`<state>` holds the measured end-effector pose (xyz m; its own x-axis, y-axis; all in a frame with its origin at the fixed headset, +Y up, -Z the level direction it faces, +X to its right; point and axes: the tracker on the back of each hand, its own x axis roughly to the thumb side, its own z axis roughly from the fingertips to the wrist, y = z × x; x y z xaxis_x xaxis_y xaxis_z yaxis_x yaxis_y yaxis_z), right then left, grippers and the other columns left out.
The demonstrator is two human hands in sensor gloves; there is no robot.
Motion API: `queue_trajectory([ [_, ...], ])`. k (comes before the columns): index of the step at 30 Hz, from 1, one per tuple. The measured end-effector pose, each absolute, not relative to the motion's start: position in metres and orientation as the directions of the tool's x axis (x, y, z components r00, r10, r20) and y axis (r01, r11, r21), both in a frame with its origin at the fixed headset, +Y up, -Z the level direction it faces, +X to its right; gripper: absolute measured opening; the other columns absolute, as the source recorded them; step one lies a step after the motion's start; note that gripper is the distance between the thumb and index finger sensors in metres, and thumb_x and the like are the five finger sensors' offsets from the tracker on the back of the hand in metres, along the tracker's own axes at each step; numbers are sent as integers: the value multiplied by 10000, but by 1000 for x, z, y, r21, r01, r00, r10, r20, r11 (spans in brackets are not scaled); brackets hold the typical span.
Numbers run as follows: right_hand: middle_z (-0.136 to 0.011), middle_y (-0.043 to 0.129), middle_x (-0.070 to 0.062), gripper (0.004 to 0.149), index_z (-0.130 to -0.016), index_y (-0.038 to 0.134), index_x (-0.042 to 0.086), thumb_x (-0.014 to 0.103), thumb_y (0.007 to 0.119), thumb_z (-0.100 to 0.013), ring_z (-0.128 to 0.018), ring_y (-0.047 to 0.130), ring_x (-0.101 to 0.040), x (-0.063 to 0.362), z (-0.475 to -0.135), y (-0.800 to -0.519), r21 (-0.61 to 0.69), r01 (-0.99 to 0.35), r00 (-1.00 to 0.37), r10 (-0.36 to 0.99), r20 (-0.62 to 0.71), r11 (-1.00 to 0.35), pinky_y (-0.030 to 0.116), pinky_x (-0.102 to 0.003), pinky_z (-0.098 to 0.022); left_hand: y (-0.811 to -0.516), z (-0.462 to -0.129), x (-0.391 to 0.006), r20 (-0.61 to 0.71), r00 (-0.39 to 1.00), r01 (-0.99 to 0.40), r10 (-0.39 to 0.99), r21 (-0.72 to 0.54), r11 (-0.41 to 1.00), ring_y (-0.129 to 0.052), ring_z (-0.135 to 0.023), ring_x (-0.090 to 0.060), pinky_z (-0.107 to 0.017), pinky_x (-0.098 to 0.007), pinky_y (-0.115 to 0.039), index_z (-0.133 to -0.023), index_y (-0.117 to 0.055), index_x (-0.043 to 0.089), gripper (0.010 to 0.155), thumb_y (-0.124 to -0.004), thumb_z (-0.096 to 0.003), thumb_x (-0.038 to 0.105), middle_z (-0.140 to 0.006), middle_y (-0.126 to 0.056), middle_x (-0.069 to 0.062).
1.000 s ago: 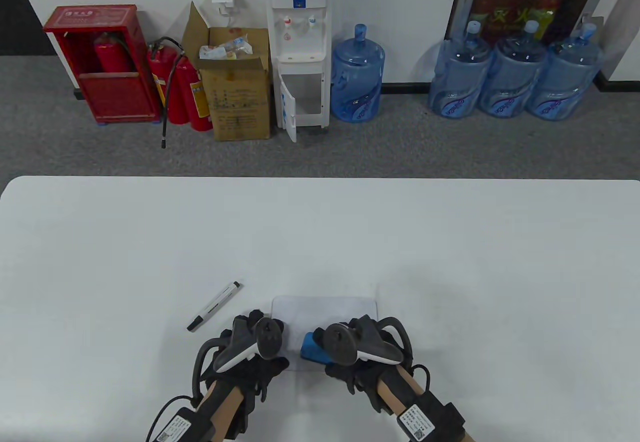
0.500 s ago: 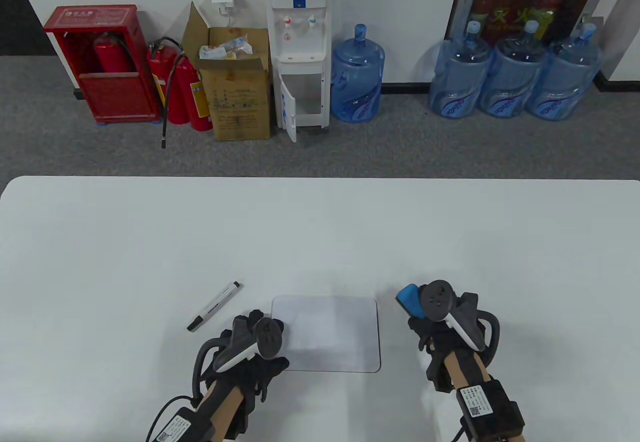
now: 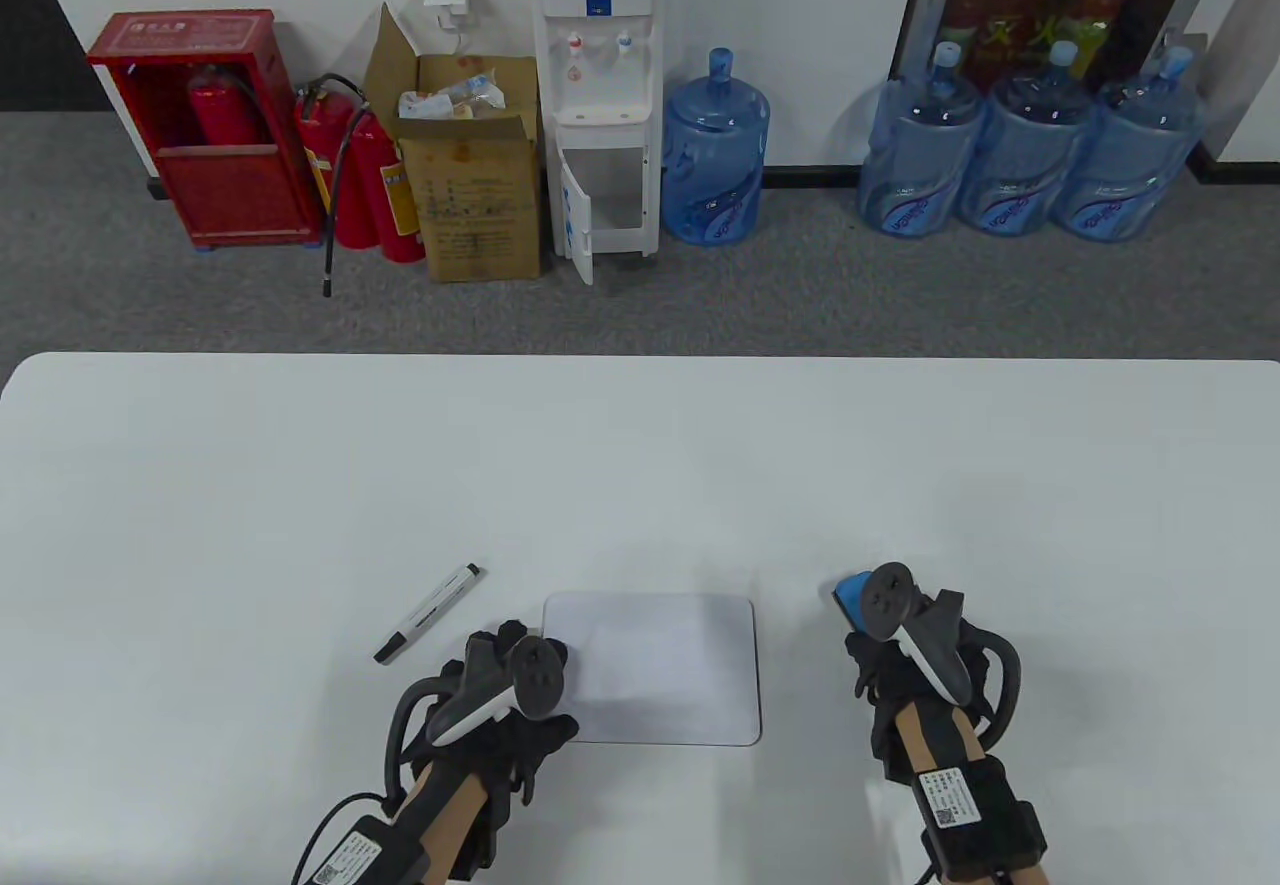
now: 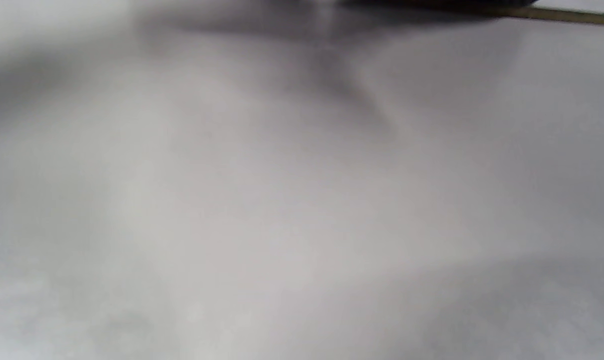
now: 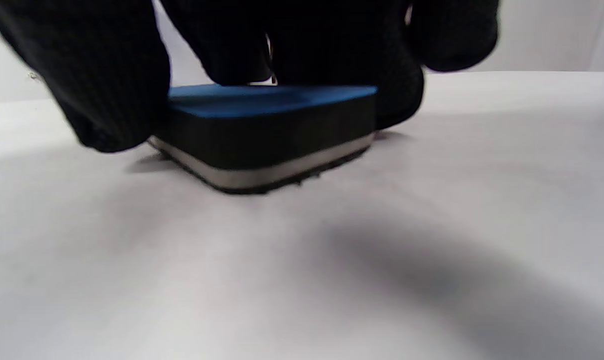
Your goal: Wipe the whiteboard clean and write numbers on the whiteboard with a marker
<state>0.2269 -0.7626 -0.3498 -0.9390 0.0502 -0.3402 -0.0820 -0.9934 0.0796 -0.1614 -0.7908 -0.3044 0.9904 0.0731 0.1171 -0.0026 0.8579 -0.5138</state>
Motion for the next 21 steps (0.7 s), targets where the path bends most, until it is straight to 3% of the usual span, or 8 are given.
queue_trajectory([
  [4,-1014,662,-115,761,-1033,647,246,556,848,-369,-848,781,-373,224,-346,-752,29,-129,-946,114,-304,-991,606,-585,-630,-791,-304,-161,117,990,-3,73,-513,858,-129,-1146,-442,-830,-634,-209,-1104,-161,432,772,-541,-467,644,-1246,-34,-45],
  [10,-1003,671,-127,731,-1020,671,222,555,816,-386,-868,758,-384,195,-330,-736,-44,-229,-970,232,-77,-972,586,-605,-631,-791,-304,-161,118,990,-3,73,-511,860,-128,-1146,-442,-829,-633,-208,-1104,-158,432,774,-540,-466,646,-1246,-36,-47],
  [16,-1026,656,-103,714,-1020,678,246,576,782,-395,-920,703,-381,169,-306,-742,-65,-111,-989,103,107,-992,562,-602,-652,-792,-303,-161,121,991,10,58,-501,866,-130,-1150,-433,-831,-630,-209,-1102,-152,434,774,-528,-460,653,-1247,-39,-40],
  [21,-1031,645,-109,710,-1020,680,241,566,785,-397,-927,688,-390,177,-303,-747,-43,-190,-976,184,119,-981,549,-608,-653,-792,-303,-162,115,991,1,65,-501,865,-124,-1150,-425,-831,-627,-202,-1099,-148,439,774,-523,-458,659,-1246,-35,-30],
])
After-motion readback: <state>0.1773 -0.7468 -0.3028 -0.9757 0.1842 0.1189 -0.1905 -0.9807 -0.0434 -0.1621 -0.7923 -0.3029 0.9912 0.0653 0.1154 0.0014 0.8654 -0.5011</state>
